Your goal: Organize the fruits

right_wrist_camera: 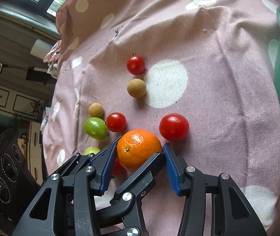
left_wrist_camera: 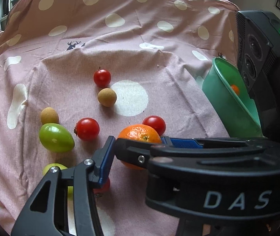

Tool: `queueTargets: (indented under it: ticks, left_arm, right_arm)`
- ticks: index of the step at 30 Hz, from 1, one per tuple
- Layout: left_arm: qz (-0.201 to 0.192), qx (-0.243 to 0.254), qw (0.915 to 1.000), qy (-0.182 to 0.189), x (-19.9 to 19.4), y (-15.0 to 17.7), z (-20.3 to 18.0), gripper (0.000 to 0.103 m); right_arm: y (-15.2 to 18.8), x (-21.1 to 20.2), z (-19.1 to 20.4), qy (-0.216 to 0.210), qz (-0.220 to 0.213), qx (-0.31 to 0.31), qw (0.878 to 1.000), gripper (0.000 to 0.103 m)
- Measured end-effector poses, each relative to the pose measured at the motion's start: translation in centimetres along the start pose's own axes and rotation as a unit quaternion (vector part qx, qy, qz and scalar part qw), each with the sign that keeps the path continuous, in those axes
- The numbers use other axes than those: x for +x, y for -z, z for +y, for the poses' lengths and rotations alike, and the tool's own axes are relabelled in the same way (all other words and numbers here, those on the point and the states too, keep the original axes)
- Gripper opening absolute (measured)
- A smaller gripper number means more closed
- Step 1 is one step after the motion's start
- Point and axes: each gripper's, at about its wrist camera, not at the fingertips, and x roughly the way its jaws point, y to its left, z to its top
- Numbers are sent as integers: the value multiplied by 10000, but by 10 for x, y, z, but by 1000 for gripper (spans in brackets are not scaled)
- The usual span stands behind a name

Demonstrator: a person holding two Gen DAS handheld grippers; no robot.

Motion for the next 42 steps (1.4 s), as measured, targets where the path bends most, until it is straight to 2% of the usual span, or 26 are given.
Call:
queueTargets:
  ticks: [8,25,42]
  left_arm:
    - [-326,99,9994,-67,-18,-1,-9,47]
    - [-824,272,9961,134,-43,-13,-27,47]
    - [-1145,485,9919,242,-61,-22,-46,47]
  right_arm:
    - [3,-18,13,4,-304,-243,9992,51]
    - [9,-58,29,239,-935,-580,9936,51]
    - [13,-86,30,74,-1265,-560,9904,51]
